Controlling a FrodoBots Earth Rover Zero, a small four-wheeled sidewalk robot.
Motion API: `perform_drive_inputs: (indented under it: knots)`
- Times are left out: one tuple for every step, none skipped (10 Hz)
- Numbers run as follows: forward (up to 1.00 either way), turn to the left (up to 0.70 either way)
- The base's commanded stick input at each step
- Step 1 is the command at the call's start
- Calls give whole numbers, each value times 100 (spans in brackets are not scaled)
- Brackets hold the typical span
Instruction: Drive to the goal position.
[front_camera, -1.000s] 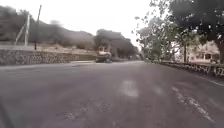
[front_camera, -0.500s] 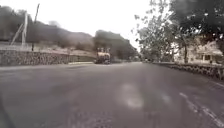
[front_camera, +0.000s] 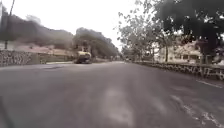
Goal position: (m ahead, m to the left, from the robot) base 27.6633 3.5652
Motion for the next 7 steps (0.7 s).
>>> perform_drive_inputs:
  knots:
    - [70,0]
    - [70,0]
    - [70,0]
    - [70,0]
    - [70,0]
    - [70,0]
    - [70,0]
